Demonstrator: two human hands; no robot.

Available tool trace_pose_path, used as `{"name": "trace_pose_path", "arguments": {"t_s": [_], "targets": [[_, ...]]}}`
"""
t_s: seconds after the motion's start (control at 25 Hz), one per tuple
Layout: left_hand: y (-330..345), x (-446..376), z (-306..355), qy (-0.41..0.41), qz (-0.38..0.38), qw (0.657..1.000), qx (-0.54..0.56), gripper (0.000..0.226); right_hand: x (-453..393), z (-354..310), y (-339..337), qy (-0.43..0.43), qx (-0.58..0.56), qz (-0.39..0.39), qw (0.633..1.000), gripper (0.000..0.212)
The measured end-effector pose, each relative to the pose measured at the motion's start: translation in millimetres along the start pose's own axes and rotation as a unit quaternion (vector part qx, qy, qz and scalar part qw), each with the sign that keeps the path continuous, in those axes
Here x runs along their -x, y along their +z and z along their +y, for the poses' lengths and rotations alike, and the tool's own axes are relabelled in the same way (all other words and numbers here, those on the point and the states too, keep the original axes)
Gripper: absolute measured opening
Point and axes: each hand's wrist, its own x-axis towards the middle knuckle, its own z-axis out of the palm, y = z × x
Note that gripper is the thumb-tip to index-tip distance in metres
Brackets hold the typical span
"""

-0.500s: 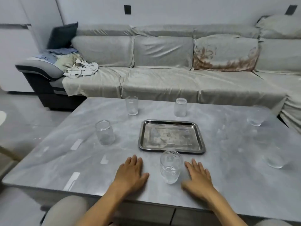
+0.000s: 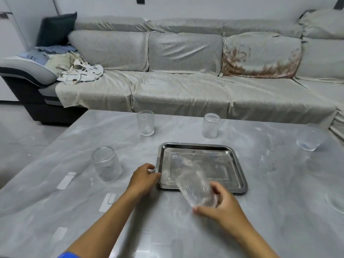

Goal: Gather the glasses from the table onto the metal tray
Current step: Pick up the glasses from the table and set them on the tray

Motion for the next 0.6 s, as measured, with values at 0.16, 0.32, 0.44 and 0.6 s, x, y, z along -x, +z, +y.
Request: {"name": "trace_pose_path", "arguments": {"t_s": [0.16,0.32,0.44,0.6], "targets": [[5.5,-9.6,-5.1,0.004,0.022,1.000,0.016,0.030,-79.8,-45.0,-10.4,-0.072,0.017,0.093,0.993,0.062],[8.6,-8.9,-3.7,0.007,0.024,0.997,0.079,0.016,-138.9,-65.9,15.4,-0.146,0.138,0.133,0.971,0.068],[9.9,-12.8,-5.7,0.026,0.029,0.998,0.054,0.022,-161.6,-59.1,37.8,-0.167,0.237,0.119,0.950,0.053],[11.5,-14.6,-8.7,0.034,0.027,0.998,0.045,0.020,-181.7,-51.6,49.9,-0.174,0.250,0.120,0.945,0.044]]}}
